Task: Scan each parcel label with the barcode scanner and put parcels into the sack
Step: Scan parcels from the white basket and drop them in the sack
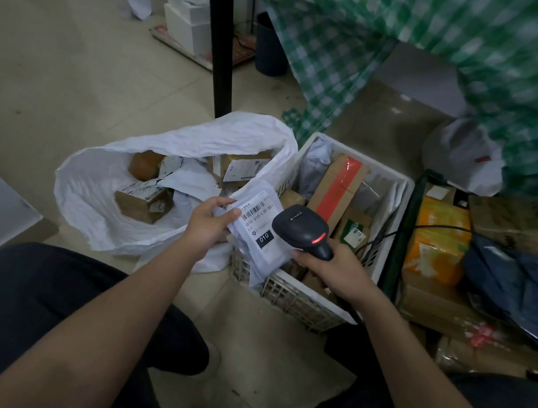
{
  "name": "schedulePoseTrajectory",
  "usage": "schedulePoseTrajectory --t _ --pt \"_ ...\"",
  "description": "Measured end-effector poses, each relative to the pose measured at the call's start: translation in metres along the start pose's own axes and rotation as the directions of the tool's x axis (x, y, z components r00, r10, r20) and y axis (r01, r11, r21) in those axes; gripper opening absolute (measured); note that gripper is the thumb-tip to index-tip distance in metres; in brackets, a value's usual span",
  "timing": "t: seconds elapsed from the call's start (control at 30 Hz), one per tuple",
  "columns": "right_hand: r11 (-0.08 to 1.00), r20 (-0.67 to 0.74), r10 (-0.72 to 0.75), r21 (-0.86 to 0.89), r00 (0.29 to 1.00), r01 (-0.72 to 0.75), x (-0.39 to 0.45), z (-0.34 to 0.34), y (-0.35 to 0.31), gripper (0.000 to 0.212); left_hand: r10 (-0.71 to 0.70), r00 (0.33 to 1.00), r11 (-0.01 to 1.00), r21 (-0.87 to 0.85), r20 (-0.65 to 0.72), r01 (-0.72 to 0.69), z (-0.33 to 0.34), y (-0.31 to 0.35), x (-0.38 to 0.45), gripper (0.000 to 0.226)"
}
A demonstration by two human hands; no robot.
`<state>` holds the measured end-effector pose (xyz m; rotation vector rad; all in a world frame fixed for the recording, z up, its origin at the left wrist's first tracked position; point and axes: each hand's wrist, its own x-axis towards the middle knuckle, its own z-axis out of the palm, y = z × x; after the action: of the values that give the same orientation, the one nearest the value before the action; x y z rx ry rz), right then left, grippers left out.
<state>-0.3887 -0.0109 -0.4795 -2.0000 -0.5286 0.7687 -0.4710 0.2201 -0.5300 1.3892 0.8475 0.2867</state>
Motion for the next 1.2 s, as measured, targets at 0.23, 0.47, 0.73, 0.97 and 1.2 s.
schedulePoseTrajectory --t 0.23,0.47,0.73,0.97,1.2 --pt "0.994 -0.046 0.063 -0.082 0.997 -0.067 -0.005 0.002 -0.003 0.042 0.048 0.999 0.999 -0.009 0.004 -0.048 0.002 0.003 -0.002 0.025" --pt "0.995 -0.053 0.045 -0.082 0.998 -0.049 -0.005 0.003 -0.012 0.032 0.052 0.999 0.998 -0.046 0.013 -0.051 -0.005 0.005 -0.005 0.025" --pt "0.999 -0.068 0.017 0.05 0.998 -0.014 0.01 0.021 -0.032 0.024 0.094 0.989 0.992 -0.077 -0.119 -0.103 -0.043 0.017 -0.003 0.013" --pt "0.998 -0.266 -0.008 0.065 0.964 0.026 0.075 0.057 -0.071 0.013 0.189 0.904 0.975 -0.035 -0.383 -0.218 -0.112 0.034 0.012 0.012" --pt "0.987 -0.2 -0.099 -0.143 0.975 0.07 0.151 0.091 -0.122 0.017 0.409 0.781 0.9 0.348 -0.473 -0.262 -0.167 0.031 0.061 0.021"
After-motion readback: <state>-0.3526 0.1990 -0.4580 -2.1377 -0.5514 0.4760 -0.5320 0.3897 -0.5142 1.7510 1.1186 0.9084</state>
